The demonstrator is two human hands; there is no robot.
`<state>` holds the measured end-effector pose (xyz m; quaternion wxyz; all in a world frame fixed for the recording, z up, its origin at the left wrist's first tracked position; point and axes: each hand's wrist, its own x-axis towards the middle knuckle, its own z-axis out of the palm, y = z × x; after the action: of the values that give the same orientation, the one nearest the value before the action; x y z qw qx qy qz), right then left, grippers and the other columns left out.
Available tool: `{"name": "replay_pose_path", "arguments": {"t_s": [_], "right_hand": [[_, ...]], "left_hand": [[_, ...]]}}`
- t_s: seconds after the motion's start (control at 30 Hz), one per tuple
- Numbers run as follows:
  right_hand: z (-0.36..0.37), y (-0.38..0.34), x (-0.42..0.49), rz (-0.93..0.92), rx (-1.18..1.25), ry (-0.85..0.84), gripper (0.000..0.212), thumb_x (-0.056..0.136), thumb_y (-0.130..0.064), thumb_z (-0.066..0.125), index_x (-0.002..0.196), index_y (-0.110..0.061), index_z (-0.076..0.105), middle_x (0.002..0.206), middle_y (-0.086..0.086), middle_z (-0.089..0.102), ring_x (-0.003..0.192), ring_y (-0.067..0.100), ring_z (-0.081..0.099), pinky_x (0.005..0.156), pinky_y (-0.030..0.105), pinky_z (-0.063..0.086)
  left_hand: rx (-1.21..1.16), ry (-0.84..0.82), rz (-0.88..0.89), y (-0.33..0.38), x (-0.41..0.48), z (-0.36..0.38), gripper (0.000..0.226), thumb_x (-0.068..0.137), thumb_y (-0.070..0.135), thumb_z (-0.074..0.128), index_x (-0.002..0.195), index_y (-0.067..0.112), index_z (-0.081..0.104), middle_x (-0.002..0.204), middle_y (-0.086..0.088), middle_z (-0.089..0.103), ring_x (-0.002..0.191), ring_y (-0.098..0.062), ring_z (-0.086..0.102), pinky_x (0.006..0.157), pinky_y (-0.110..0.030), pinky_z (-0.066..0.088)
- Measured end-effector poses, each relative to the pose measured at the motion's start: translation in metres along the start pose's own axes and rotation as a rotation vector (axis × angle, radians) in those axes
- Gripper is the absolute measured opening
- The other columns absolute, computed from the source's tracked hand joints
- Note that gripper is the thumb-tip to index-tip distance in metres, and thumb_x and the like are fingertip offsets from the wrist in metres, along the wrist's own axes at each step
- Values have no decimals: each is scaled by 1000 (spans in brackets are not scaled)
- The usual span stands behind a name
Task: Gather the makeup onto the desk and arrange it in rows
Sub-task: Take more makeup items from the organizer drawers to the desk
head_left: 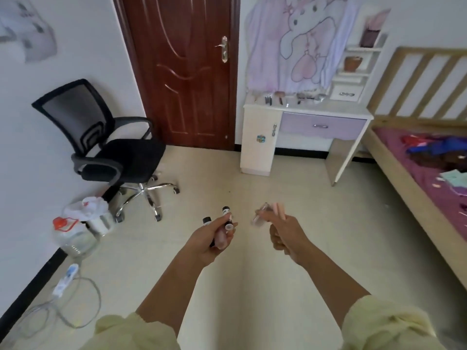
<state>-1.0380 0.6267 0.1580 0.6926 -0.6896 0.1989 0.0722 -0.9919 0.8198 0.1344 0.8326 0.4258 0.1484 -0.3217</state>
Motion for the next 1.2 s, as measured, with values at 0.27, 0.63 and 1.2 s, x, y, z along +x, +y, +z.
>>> {"name": "replay_pose_path", "arguments": {"t_s": [0.27, 0.63, 1.2], "right_hand": [[-96, -48, 133, 79, 87, 138, 43, 78, -46, 73, 89, -11, 51, 52, -3, 23, 44, 12, 17, 41, 22, 16], [-278, -121, 358, 92, 352, 105, 50, 71, -64, 63, 72, -17, 45, 56, -3, 15, 44, 12, 11, 38, 19, 14], [-435, -275, 698, -30, 807, -79, 56, 79, -62, 51, 80, -6, 57, 49, -5, 22, 37, 7, 20, 34, 18, 18]], "left_hand": [[19, -122, -99, 46, 161, 105, 21, 84, 14, 72, 100, 14, 58, 92, 1, 56, 57, -6, 56, 59, -19, 54], [-43, -180, -186, 93, 413, 282, 18, 82, 11, 72, 97, 10, 63, 94, -2, 62, 55, -7, 56, 61, -19, 56], [-26, -274, -210, 242, 764, 442, 15, 87, 14, 65, 101, 11, 61, 83, 0, 56, 61, -8, 55, 65, -17, 55]]}}
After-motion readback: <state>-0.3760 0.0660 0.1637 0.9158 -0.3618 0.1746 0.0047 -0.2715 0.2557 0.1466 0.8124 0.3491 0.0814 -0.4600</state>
